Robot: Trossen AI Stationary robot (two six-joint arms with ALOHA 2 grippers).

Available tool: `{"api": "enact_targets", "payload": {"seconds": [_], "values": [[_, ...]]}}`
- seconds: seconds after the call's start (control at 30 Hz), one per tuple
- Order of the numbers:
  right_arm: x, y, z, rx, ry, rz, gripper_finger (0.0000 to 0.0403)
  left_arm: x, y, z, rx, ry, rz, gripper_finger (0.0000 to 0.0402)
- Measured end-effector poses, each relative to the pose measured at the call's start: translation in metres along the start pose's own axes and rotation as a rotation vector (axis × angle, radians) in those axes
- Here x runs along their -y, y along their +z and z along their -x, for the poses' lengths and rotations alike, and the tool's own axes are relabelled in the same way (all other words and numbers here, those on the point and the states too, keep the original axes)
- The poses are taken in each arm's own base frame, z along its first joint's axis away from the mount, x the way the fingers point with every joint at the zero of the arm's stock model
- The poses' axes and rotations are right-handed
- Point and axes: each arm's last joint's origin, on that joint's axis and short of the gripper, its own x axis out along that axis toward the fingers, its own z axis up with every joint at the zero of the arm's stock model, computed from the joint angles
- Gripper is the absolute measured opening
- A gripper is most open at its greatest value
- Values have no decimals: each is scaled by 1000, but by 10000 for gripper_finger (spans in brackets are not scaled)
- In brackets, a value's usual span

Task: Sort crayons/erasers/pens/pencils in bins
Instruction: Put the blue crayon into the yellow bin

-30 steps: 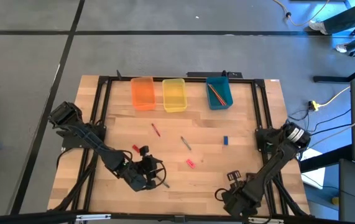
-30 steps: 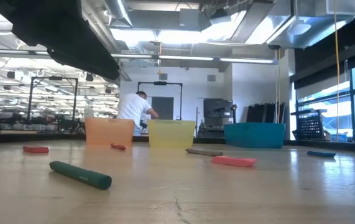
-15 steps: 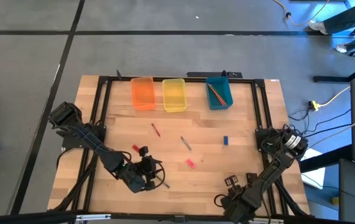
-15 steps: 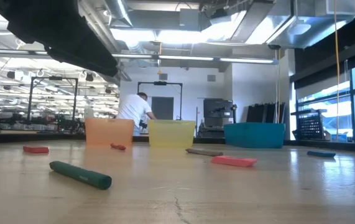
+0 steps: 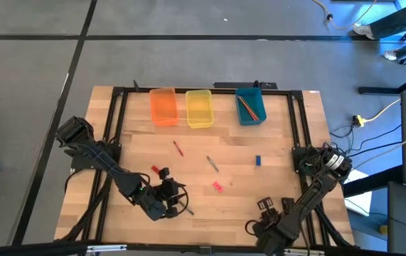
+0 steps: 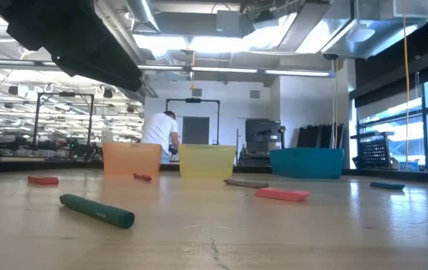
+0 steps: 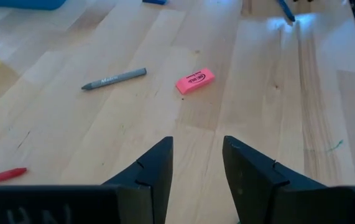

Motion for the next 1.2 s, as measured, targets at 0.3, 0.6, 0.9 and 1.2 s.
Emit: {"api": "enact_targets", "payload": {"seconds": [0.3, 0.6, 0.9, 1.2], "values": [[13, -10, -22, -66, -61, 0, 126, 0, 0, 0, -12, -15, 0, 133], [22, -7, -29, -50, -9, -8, 110, 0, 0, 0, -12, -15, 1, 133], [24, -6, -30, -59, 19, -24, 17, 2, 4, -1, 13, -31, 35, 133], [44, 1, -8, 131, -113, -85, 52, 2, 4, -1, 24, -24, 38, 133]]}}
